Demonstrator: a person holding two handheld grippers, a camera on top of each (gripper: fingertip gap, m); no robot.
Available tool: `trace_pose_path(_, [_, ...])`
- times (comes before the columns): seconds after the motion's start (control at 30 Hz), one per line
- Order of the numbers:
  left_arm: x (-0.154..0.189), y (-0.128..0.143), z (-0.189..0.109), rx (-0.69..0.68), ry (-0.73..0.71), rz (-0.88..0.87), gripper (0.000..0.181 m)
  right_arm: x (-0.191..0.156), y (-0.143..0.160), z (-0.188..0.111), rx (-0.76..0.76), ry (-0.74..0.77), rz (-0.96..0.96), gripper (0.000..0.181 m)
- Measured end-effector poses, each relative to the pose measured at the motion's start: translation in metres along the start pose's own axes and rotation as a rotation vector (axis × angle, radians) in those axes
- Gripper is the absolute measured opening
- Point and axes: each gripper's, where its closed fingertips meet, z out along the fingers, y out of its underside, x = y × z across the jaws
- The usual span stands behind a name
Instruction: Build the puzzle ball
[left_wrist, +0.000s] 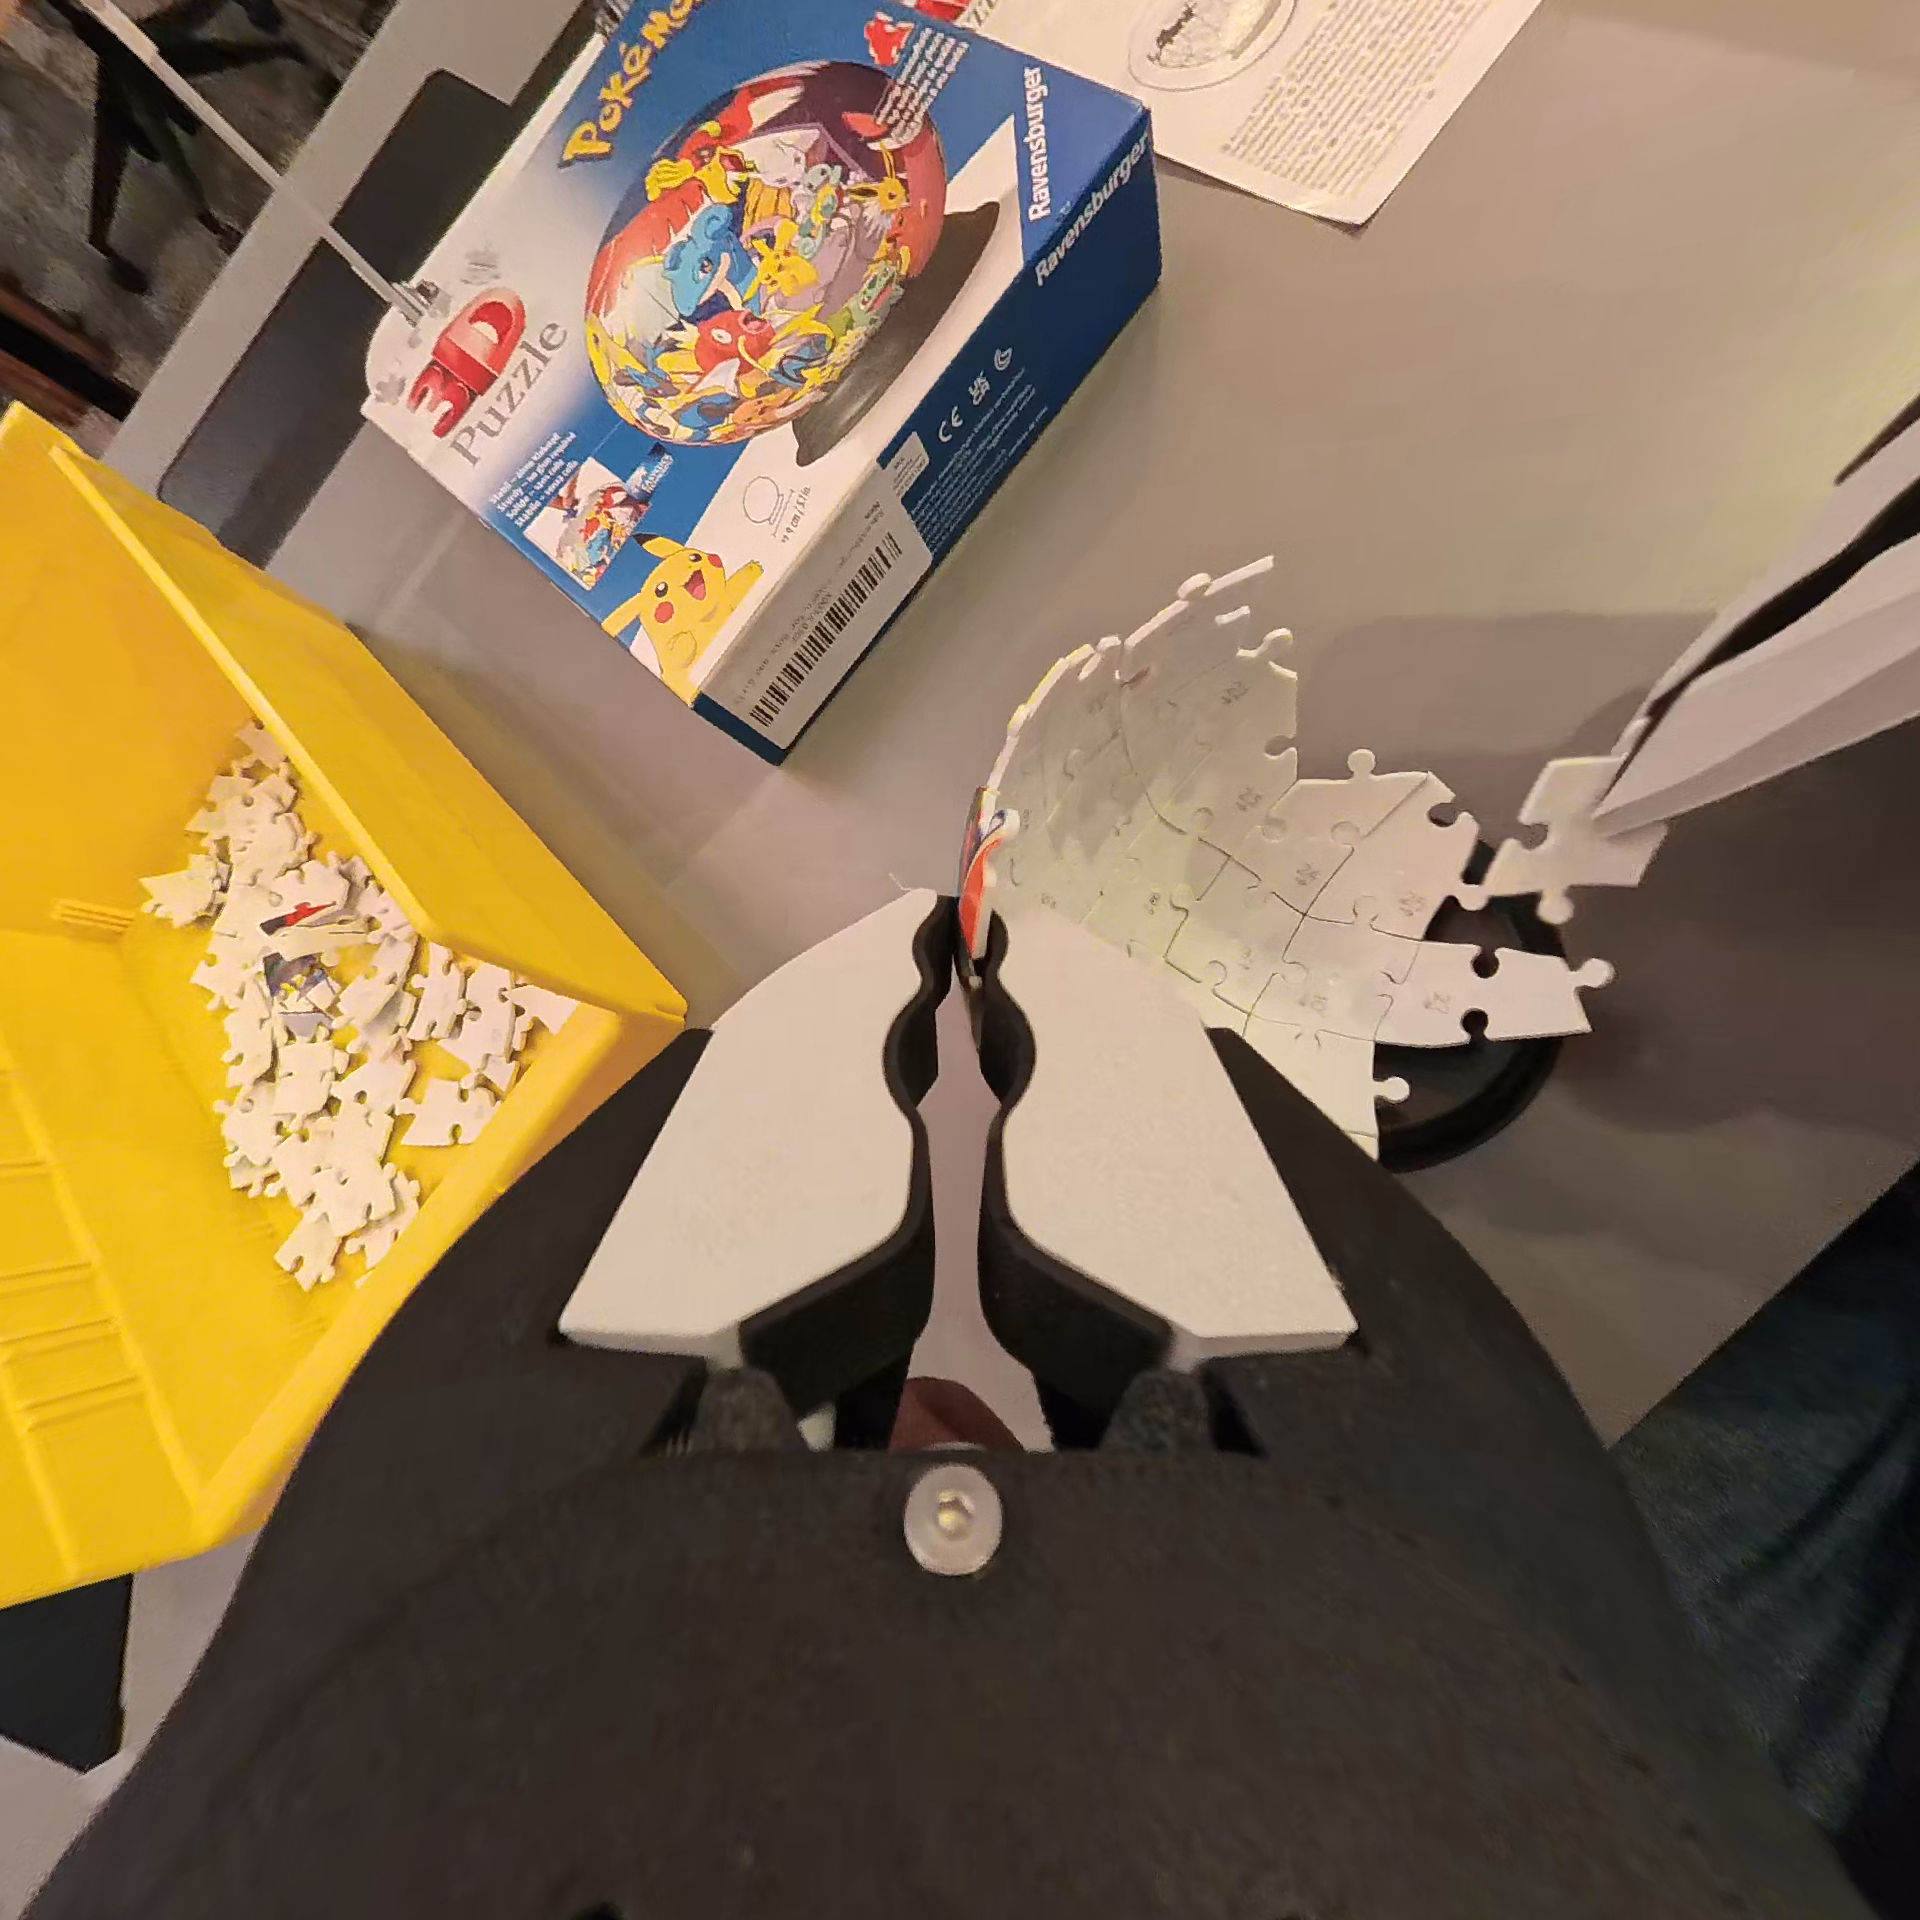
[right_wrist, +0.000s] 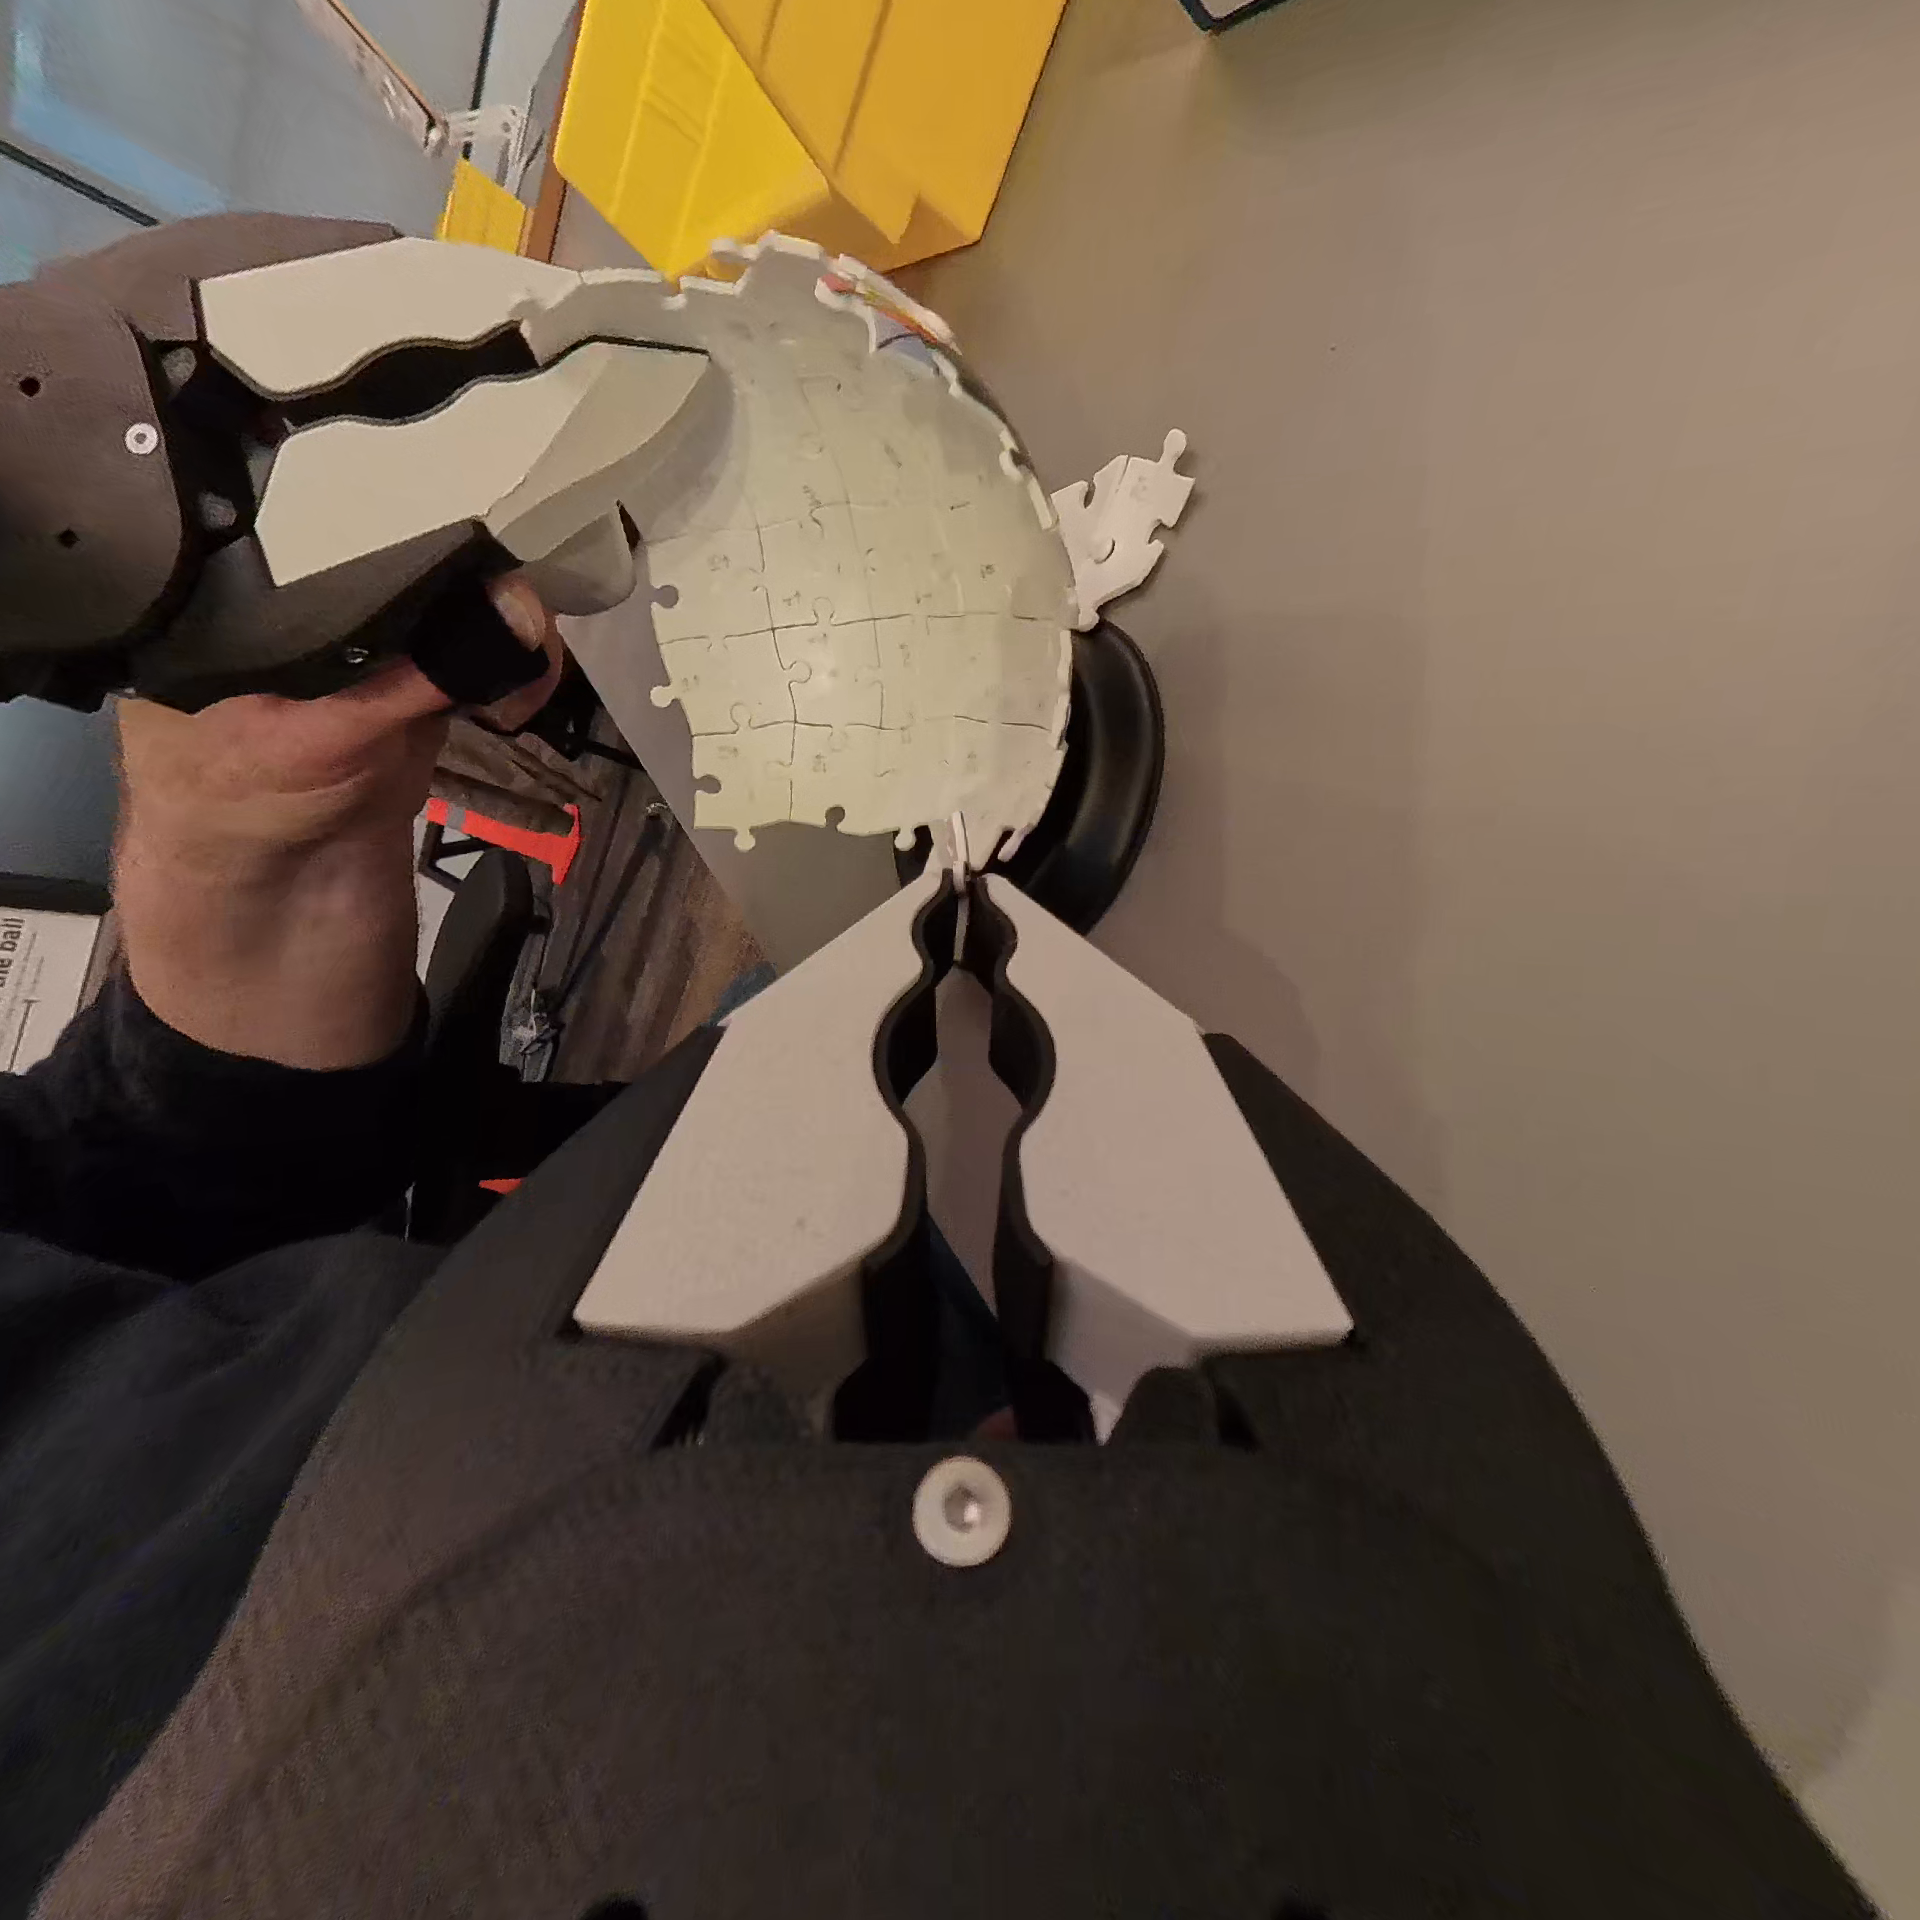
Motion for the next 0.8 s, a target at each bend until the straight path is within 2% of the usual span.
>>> trace_pose_path(0.37, [-0.002, -0.002, -0.003, 0.032, -0.059, 0.015, 0.002, 0.004, 0.001, 0.017, 0.015, 0.021, 0.083, 0.001])
trace_pose_path(0.8, [-0.004, -0.003, -0.006, 0.051, -0.103, 0.033, 0.002, 0.007, 0.001, 0.022, 0.058, 0.055, 0.175, 0.001])
